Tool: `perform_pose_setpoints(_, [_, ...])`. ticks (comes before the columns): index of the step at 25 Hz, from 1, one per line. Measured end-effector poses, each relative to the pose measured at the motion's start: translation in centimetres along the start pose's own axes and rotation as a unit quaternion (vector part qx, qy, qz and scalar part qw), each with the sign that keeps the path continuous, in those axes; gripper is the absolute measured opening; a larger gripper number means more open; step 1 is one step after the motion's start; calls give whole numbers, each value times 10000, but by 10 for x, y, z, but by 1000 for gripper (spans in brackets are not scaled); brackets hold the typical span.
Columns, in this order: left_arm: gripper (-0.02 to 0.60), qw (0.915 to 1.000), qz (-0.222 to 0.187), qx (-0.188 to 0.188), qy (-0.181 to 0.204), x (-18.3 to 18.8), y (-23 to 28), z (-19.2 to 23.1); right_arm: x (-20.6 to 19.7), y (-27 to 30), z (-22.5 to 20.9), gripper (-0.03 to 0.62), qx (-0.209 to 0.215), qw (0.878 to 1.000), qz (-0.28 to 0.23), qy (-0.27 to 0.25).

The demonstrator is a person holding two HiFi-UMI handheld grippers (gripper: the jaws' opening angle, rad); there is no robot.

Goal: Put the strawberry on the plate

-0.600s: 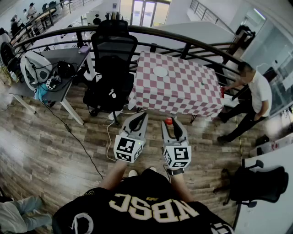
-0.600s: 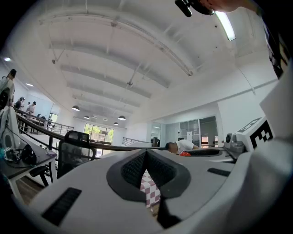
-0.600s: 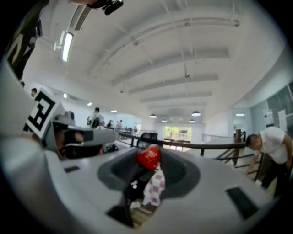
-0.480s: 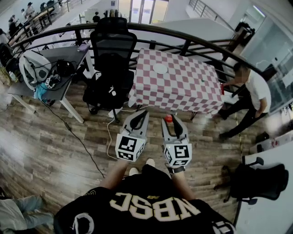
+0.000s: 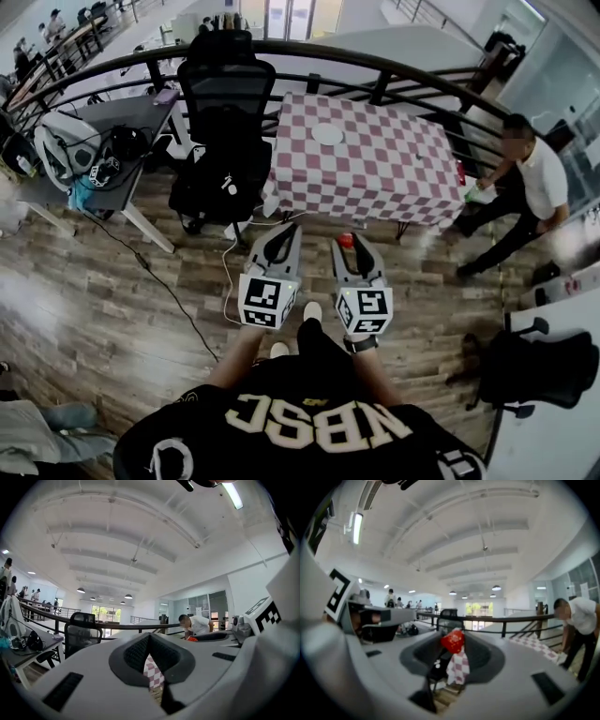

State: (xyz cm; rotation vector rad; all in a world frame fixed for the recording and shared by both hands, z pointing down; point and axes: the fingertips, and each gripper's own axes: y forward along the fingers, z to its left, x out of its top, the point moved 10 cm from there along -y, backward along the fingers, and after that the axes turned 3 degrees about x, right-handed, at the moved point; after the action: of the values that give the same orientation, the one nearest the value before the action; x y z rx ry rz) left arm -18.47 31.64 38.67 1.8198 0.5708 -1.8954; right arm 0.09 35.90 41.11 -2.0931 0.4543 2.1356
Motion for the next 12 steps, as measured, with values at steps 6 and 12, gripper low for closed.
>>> perform_pose_setpoints(6, [6, 9997, 128, -152, -133, -2, 63, -10, 9, 32, -51, 161, -42, 9998, -181, 15])
perform_pose_setpoints(12, [6, 9993, 42, -372, 46, 14, 140, -27, 28, 59, -128, 161, -322, 9986, -402, 146])
